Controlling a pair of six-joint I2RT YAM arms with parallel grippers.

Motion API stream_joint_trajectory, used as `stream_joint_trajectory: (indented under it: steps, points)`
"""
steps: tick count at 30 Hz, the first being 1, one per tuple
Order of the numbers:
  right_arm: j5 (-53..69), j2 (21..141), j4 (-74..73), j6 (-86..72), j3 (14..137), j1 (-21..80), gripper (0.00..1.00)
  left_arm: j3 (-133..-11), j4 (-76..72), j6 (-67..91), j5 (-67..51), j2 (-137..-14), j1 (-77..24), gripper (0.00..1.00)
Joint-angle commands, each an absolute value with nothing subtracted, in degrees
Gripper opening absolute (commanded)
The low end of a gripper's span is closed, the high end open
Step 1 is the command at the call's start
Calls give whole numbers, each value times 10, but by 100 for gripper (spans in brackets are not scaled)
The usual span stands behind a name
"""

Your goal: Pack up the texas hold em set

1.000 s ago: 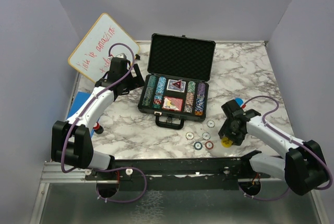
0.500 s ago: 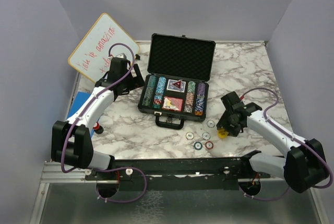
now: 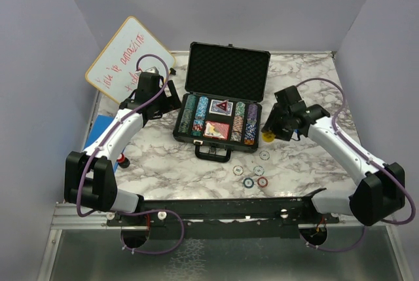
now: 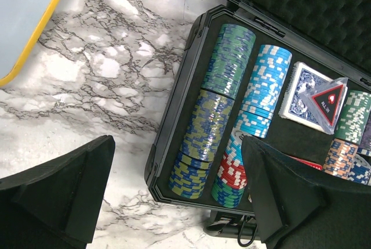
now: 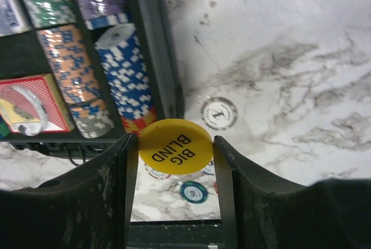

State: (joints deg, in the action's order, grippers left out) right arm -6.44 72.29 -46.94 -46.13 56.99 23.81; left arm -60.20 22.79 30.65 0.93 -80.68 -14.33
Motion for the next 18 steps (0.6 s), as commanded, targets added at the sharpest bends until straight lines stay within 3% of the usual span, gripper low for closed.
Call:
stream_joint_trajectory:
  steps: [1, 10, 18]
  points:
    - [-40, 784, -412, -422, 623, 261, 53, -594, 221, 308, 12, -797, -145, 99]
    - [-64, 977, -383, -366, 816, 396, 54, -594, 228, 302, 21, -787, -145, 99]
    - [-63, 1087, -424, -327, 935, 437, 55, -595, 234, 296, 37, -778, -145, 99]
